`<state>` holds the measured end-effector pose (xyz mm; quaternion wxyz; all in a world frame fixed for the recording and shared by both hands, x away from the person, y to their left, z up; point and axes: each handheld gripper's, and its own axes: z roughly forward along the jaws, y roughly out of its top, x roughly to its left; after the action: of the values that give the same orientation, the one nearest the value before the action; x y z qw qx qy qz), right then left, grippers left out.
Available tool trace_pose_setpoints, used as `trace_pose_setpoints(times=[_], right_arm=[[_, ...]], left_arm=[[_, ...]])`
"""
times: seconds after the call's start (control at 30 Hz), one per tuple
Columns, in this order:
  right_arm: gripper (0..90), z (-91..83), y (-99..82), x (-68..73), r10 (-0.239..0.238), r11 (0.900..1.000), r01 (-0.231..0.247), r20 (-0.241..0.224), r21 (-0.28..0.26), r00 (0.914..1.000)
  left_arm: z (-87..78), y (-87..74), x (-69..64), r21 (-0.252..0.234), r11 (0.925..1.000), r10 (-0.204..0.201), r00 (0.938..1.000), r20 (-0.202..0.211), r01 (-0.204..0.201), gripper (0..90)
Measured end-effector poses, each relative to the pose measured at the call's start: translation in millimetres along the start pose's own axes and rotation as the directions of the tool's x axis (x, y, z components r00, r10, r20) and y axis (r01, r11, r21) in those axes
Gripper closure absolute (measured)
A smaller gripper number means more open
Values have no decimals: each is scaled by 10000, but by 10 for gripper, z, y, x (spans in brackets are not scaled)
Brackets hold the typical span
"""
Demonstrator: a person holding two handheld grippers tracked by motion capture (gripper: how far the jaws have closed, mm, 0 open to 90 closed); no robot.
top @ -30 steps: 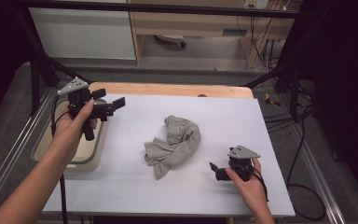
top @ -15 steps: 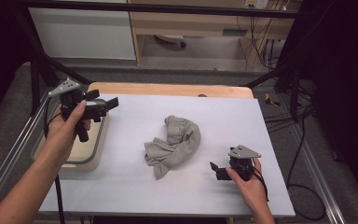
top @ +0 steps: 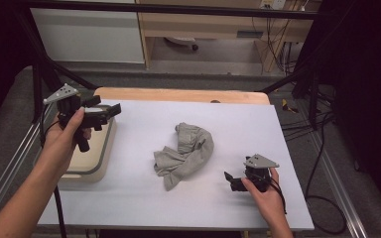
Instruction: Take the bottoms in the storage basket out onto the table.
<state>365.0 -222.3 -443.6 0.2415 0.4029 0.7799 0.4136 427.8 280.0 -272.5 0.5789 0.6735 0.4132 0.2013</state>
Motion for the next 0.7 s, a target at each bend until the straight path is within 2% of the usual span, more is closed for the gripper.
trace_pose_setpoints(times=[0.27, 0.47, 0.7], right_arm=[[21, -13, -2, -22, 57, 10000, -57, 54, -18, 10000], [23, -80, -6, -77, 219, 9996, -215, 200, -208, 9996], [24, -191, -39, -164, 407, 9987, -393, 421, -333, 9983]], left_arm=[[-69, -43, 13, -9, 9998, 201, 9998, -35, -201, 45], [-150, -38, 29, -267, 9996, 119, 9999, -67, -121, 47], [-238, -64, 64, -335, 9994, 55, 9999, -95, -58, 47]])
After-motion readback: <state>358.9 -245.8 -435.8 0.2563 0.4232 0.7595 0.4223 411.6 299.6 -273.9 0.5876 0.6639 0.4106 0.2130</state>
